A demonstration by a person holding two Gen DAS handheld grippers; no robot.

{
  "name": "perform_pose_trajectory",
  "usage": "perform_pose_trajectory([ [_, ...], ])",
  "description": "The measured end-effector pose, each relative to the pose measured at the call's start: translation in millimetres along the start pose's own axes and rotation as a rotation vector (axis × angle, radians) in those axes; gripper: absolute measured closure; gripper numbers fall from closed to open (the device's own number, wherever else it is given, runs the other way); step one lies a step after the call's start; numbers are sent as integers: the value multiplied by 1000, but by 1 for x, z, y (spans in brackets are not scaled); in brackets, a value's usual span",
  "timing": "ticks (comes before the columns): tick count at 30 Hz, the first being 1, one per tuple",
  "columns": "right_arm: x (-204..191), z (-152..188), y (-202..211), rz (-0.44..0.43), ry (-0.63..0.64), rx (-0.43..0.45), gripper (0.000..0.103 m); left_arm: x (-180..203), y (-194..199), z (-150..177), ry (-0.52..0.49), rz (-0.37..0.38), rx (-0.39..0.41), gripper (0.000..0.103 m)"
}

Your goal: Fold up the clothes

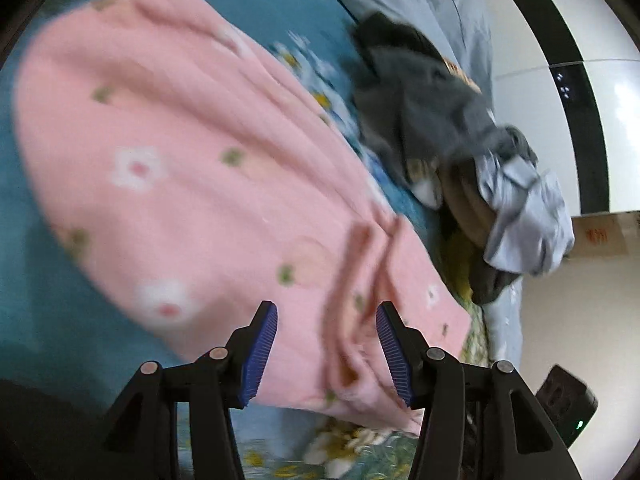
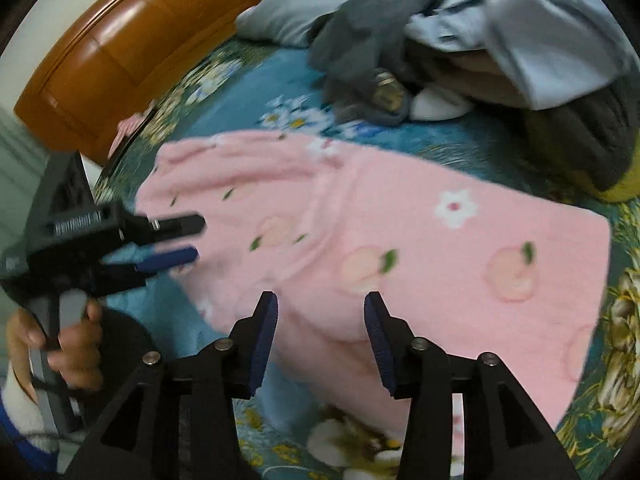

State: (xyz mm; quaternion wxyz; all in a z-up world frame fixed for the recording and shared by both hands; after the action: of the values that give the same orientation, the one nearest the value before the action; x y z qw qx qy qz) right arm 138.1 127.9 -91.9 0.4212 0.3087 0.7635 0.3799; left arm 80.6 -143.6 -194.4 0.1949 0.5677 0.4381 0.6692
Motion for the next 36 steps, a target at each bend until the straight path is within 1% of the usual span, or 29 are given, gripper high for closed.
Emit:
perform_pose_trajectory([
  [2, 2, -9, -9, -22, -40, -5, 57, 5, -9, 4, 14, 13, -13, 47],
  [5, 0, -21, -25, -53, -88, -17, 57, -3, -8, 10, 45, 48, -5, 47],
  [9, -7, -30, -58, -21, -95, -57, 57, -19, 2, 14, 125, 118, 44, 47],
  [10, -5, -31, -64, -10, -108, -68, 60, -23, 5, 15, 144, 131, 58, 47],
  [11, -2, -32, -69, 6, -122, -83, 67, -25, 6, 15, 159, 145, 66, 47],
  [12, 1, -31, -74, 23, -133, -95, 91, -27, 7, 14, 172, 161, 72, 47],
  [13, 6, -29, -76, 36, -148, -107, 96, -28, 7, 14, 181, 171, 76, 47],
  [14, 10, -27, -74, 16, -175, -113, 96, -28, 8, 13, 185, 174, 78, 47],
  [15, 12, -26, -70, -22, -205, -114, 97, -28, 9, 12, 187, 181, 82, 47],
  [16, 8, -26, -61, -70, -208, -101, 97, -27, 12, 10, 189, 190, 87, 47],
  [17, 0, -27, -52, -104, -178, -78, 97, -27, 15, 9, 190, 199, 92, 47],
  [18, -9, -28, -47, -119, -140, -68, 97, -27, 19, 6, 193, 207, 103, 47],
  [20, -26, -29, -40, -142, -69, -60, 97, -30, 31, 0, 199, 207, 127, 47],
  [21, -30, -29, -42, -151, -53, -69, 97, -33, 37, -4, 201, 196, 136, 47],
  [23, -27, -26, -67, -143, -66, -138, 97, -42, 53, -13, 198, 153, 151, 47],
  [25, -17, -19, -88, -131, -126, -198, 97, -57, 75, -27, 189, 80, 186, 47],
  [27, -9, -15, -97, -144, -170, -209, 93, -78, 100, -40, 184, -7, 240, 43],
  [28, -7, -15, -96, -152, -170, -198, 88, -91, 111, -47, 189, -57, 267, 38],
  [29, -8, -15, -93, -176, -162, -183, 79, -106, 119, -54, 208, -104, 287, 36],
  [30, -11, -17, -88, -208, -151, -165, 52, -121, 123, -60, 232, -139, 300, 35],
  [31, -13, -18, -84, -240, -139, -147, 37, -136, 126, -67, 256, -169, 309, 35],
  [33, -18, -20, -74, -243, -103, -121, 37, -165, 123, -80, 304, -213, 304, 35],
  [34, -21, -21, -69, -238, -83, -110, 37, -178, 119, -87, 330, -222, 294, 35],
  [35, -24, -22, -63, -234, -64, -98, 37, -187, 115, -94, 353, -204, 290, 35],
  [36, -27, -24, -59, -225, -50, -93, 37, -195, 109, -101, 376, -169, 287, 35],
])
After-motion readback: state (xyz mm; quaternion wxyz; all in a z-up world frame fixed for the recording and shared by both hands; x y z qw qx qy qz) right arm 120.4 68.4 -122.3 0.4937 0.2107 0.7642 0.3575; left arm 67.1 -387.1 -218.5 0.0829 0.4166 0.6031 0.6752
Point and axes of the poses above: each gripper's, at about its wrist camera, not at the fingertips, and y roughly against the way its jaws point, x to its right, z to its underside, the point moved 2 cm from there along -y, roughly the way its jaws point, and after that the axes turned 5 degrees about -z, right-handed, at the moved point
